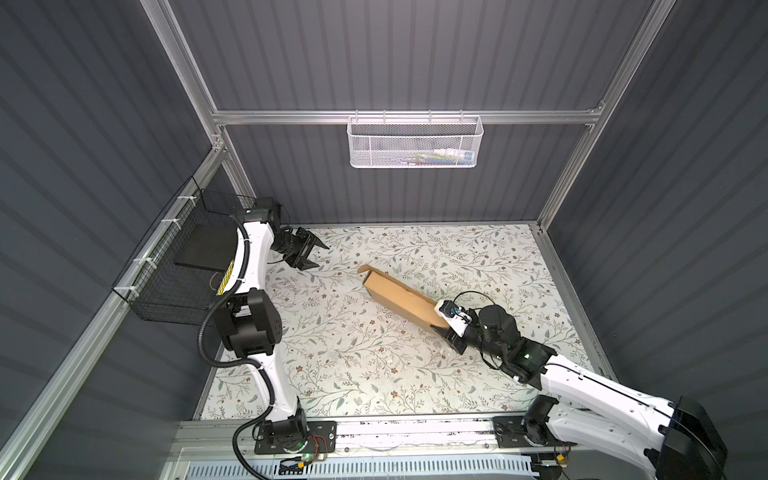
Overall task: Fold the paper box
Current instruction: 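Open the left gripper and draw it back while the right holds the box, then move the open left gripper to the box end farthest from the right gripper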
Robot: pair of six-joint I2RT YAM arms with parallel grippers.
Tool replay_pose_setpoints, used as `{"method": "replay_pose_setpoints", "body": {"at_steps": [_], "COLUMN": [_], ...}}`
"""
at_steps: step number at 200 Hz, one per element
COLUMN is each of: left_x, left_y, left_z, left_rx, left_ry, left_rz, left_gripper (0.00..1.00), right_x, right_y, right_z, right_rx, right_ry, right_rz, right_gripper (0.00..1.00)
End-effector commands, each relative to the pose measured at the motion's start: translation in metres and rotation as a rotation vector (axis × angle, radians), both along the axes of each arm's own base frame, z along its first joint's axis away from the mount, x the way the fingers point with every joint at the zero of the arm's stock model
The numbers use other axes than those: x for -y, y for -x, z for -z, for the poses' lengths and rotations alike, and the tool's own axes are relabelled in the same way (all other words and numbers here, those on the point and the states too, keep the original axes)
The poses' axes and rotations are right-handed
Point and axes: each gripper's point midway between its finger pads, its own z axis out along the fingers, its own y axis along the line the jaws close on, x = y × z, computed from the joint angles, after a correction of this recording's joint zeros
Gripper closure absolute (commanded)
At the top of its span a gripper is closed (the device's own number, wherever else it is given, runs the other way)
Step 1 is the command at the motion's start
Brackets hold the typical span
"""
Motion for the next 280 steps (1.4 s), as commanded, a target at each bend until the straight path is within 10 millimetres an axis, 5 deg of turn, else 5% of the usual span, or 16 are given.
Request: {"method": "replay_pose_setpoints", "body": {"at_steps": [1, 104, 280], "left_x": [-0.018, 0.001, 0.108], "left_y": [-0.013, 0.035, 0.079], "left_z": [-0.040, -0.056, -0.031], "left_rx": [0.232, 0.551, 0.784], "left_ry": [-0.057, -0.253, -0.317], "left_rz": [-0.153, 0.190, 0.713], "left_gripper": [0.36, 0.36, 0.44], "right_x": [-0.007, 0.001, -0.002], "right_y": [-0.002, 0.009, 0.001], "right_z": [-0.022, -0.028, -0.030], "right_rx": [0.008, -0.057, -0.134], "right_ry": [-0.061, -0.060, -0.126], "right_rz": [-0.010, 0.001, -0.079], "right_gripper": [0.53, 0.52, 0.52]}}
